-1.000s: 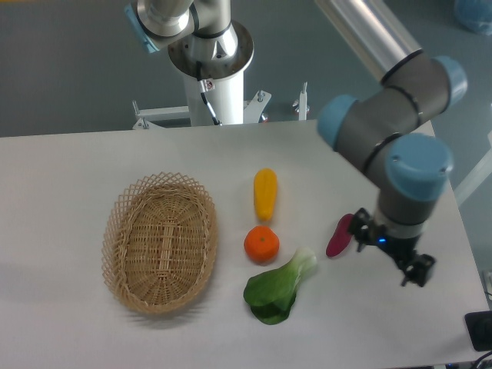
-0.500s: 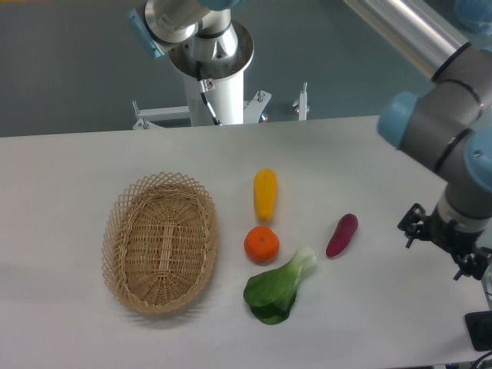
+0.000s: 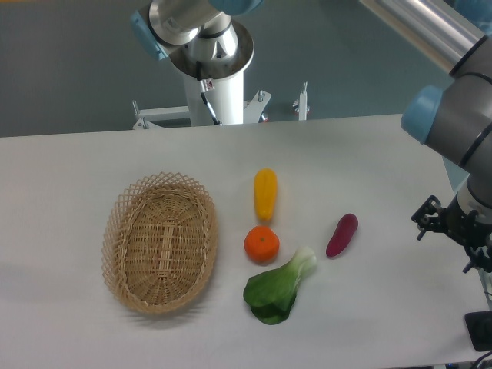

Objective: Place the green vegetable on the table

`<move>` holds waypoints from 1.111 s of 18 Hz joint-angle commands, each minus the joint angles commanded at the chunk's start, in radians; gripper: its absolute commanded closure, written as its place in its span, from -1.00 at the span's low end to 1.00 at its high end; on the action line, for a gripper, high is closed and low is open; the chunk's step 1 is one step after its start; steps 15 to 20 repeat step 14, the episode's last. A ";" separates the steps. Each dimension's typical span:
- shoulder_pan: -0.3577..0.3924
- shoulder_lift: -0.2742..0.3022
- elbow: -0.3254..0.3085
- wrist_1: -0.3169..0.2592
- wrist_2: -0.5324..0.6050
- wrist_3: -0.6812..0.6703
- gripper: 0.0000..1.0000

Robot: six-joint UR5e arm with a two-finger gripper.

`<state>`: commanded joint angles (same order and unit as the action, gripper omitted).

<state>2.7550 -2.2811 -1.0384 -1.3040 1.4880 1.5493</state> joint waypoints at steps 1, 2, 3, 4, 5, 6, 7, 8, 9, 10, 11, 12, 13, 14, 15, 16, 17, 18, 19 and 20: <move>0.002 0.003 -0.008 0.006 -0.002 0.002 -1.00; 0.002 0.003 -0.008 0.008 0.000 0.005 -1.00; 0.002 0.003 -0.008 0.014 -0.002 -0.006 -1.00; 0.002 0.003 -0.009 0.019 -0.003 -0.005 -1.00; 0.002 0.003 -0.009 0.020 -0.005 -0.005 -1.00; 0.002 0.003 -0.009 0.020 -0.006 -0.005 -1.00; 0.002 0.003 -0.009 0.020 -0.006 0.000 -1.00; 0.002 0.003 -0.009 0.020 -0.005 0.000 -1.00; 0.002 0.003 -0.009 0.022 -0.006 0.005 -1.00; 0.002 0.003 -0.012 0.023 -0.006 0.009 -1.00; 0.002 0.003 -0.015 0.031 -0.005 0.011 -1.00; 0.002 0.005 -0.019 0.041 -0.002 0.009 -1.00; 0.002 0.008 -0.029 0.046 0.000 0.009 -1.00; 0.002 0.011 -0.037 0.051 -0.002 0.011 -1.00; 0.002 0.011 -0.037 0.051 -0.002 0.011 -1.00; 0.002 0.011 -0.037 0.051 -0.002 0.011 -1.00; 0.002 0.011 -0.037 0.051 -0.002 0.011 -1.00; 0.002 0.011 -0.037 0.051 -0.002 0.011 -1.00; 0.002 0.011 -0.037 0.051 -0.002 0.011 -1.00; 0.002 0.011 -0.037 0.051 -0.002 0.011 -1.00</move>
